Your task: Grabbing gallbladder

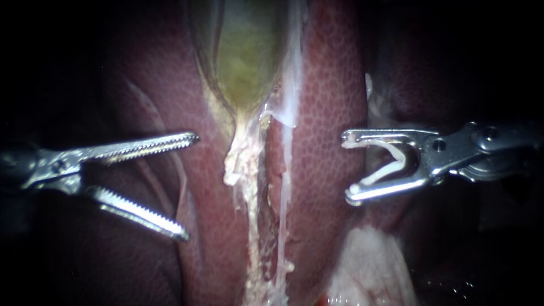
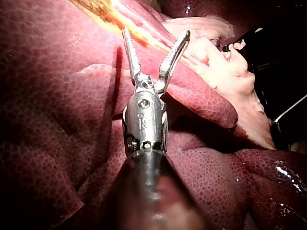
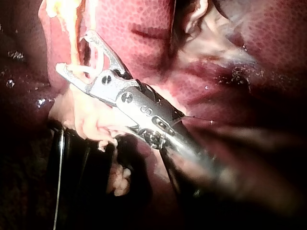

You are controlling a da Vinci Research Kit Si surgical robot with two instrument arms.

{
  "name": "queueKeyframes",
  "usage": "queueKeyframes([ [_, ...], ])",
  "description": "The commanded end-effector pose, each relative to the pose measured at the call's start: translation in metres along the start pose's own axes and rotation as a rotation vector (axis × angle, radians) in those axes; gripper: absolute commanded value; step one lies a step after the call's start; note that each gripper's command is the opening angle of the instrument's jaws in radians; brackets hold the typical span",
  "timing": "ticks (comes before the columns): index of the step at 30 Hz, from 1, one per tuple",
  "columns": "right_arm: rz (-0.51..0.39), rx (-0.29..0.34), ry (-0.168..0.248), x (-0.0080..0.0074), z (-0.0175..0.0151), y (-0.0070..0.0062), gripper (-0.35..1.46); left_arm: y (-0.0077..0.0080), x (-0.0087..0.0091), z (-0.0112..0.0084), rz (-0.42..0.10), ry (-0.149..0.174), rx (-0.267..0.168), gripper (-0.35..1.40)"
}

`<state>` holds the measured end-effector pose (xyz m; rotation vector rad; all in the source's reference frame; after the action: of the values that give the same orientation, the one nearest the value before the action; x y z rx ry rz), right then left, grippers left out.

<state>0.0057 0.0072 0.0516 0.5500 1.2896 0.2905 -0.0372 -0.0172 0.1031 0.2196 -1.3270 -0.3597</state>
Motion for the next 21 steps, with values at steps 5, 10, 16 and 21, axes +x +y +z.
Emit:
queueKeyframes([
  [5,0.000,0.000,0.000,0.0000,0.0000,0.0000,0.60,0.0000,0.0001,0.0001,-0.023,0.007,-0.032,0.88],
  [10,0.000,0.000,0.000,0.0000,0.0000,0.0000,0.60,-0.0001,0.0005,0.0007,-0.115,0.009,-0.065,0.83],
  [16,0.000,0.000,0.000,0.0000,0.0000,0.0000,0.60,-0.0005,0.0016,0.0026,-0.227,0.005,-0.088,0.71],
  [21,0.000,0.000,0.000,0.0000,0.0000,0.0000,0.60,-0.0007,0.0024,0.0042,-0.310,-0.001,-0.100,0.56],
])
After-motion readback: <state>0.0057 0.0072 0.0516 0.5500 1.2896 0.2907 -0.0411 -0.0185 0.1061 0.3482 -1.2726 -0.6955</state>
